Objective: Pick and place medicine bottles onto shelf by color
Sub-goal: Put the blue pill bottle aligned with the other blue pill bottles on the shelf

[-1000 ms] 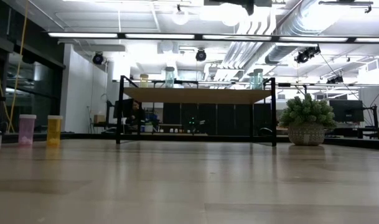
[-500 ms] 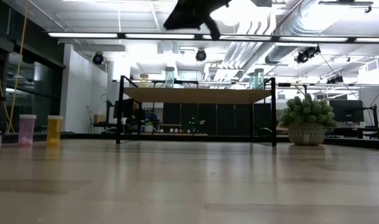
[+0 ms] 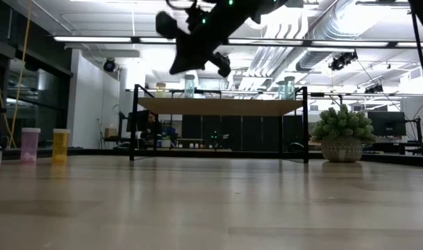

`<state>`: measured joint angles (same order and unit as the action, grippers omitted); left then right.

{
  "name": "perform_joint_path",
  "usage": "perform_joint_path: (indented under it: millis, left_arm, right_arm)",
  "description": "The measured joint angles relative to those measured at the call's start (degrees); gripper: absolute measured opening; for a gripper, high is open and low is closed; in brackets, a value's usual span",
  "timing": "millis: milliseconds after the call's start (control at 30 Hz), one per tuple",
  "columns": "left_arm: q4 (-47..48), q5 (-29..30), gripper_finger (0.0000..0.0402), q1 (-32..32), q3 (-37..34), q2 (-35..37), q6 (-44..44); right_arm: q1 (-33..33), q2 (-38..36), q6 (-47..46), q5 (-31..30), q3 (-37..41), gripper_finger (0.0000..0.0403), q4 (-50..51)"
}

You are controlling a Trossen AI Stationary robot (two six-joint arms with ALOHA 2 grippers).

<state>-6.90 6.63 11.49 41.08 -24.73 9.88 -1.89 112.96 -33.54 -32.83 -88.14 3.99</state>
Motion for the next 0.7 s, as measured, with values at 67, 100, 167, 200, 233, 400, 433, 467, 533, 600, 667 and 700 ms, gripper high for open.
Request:
perform_joint_path:
  millis: [67, 100, 167, 200, 233, 400, 433, 467, 533, 600, 667, 700]
  left_arm:
    - [0.1, 0.0, 0.0000, 0.0, 0.0, 0.0, 0.4]
    - [0.2, 0.0, 0.0000, 0.0, 0.0, 0.0, 0.4]
    - [0.4, 0.0, 0.0000, 0.0, 0.0, 0.0, 0.4]
    - [0.8, 0.1, 0.0000, 0.0, 0.0, 0.0, 0.4]
    - [1.2, 0.2, 0.0000, 0.0, 0.0, 0.0, 0.4]
    - [3.6, 1.6, 0.0000, 0.0, 0.0, 0.0, 0.4]
    - [3.9, 1.7, 0.0000, 0.0, 0.0, -0.1, 0.4]
    - [4.2, 1.7, 0.0000, 0.0, 0.0, -0.1, 0.4]
    - [4.3, 1.7, 0.0000, 0.0, 0.0, -0.2, 0.4]
    - [4.1, 1.7, 0.0000, 0.0, 0.0, -0.4, 0.4]
    - [4.2, 1.7, 0.0000, 0.0, 0.0, -0.5, 0.4]
    - [4.2, 1.8, 0.0000, 0.0, 0.0, -0.5, 0.4]
  right_arm:
    - [0.0, 0.5, 0.1, -2.1, 0.0, 0.0000, -0.1]
    - [-0.1, 0.6, 0.4, -2.8, 0.0, 0.0000, 0.2]
    - [-0.1, 0.6, 0.6, -4.8, 0.0, 0.0000, 0.2]
    - [-0.2, 0.7, 1.0, -5.7, 0.0, 0.0000, 0.3]
    - [-0.4, 0.8, 1.4, -6.2, 0.0, 0.0000, 0.5]
    - [-1.8, 0.8, 1.0, -6.0, 0.0, 0.0000, 1.3]
    - [-2.0, 0.8, 1.0, -6.0, 0.0, 0.0000, 1.4]
    - [-2.4, 0.8, 1.1, -5.8, 0.0, 0.0000, 1.4]
    - [-3.1, 0.8, 1.1, -4.3, 0.0, 0.0000, 1.3]
    - [-3.7, 0.8, 1.2, -1.0, 0.0, 0.0000, 1.4]
    - [-4.1, 0.8, 1.9, 0.7, 0.0, 0.0000, 1.4]
    - [-4.2, 0.8, 2.4, 0.9, 0.0, 0.0000, 1.4]
